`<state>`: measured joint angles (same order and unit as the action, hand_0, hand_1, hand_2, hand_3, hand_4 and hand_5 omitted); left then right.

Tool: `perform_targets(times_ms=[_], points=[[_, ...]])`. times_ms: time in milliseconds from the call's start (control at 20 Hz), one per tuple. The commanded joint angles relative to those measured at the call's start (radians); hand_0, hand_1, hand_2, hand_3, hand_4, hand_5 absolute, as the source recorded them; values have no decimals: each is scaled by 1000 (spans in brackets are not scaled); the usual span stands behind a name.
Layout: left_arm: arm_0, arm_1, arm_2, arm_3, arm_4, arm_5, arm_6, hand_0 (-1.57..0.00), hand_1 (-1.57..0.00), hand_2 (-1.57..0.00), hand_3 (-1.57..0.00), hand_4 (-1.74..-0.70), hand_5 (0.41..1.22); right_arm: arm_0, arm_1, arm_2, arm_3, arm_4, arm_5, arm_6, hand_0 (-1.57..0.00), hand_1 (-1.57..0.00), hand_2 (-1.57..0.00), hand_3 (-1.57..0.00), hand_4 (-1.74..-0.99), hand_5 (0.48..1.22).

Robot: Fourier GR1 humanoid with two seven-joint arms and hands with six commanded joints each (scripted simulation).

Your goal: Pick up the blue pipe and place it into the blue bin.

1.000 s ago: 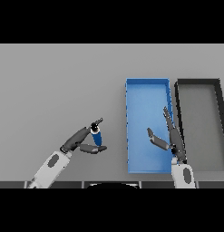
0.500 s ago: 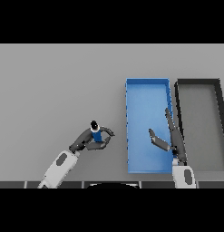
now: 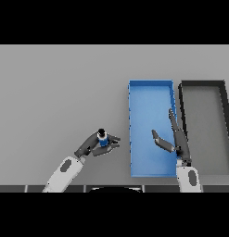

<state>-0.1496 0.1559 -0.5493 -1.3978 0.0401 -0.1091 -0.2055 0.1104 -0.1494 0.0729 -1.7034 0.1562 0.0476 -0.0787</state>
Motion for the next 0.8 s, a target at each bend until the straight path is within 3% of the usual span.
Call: perform_targets(times_ms=[0,300,750], points=[[0,4,7,-15,-2,5,-6,-1467,-1483,-1495,-1492,-1478,1188,5,10,9,-10,-4,4,-12,1,1,1,1,-1219,628],[-42,-29,22,-134,21,-18,44,-1544,-1548,-1551,-1550,-1466,1212,-17,0,5,0,22,-12,15,1,1,1,1,-1204,640],[-78,-67,17,-203,-11,-67,147,-1567,-1568,-1568,-1568,-1466,1220,15,-11,4,-12,39,-20,-37,1,1,1,1,-1145,643]])
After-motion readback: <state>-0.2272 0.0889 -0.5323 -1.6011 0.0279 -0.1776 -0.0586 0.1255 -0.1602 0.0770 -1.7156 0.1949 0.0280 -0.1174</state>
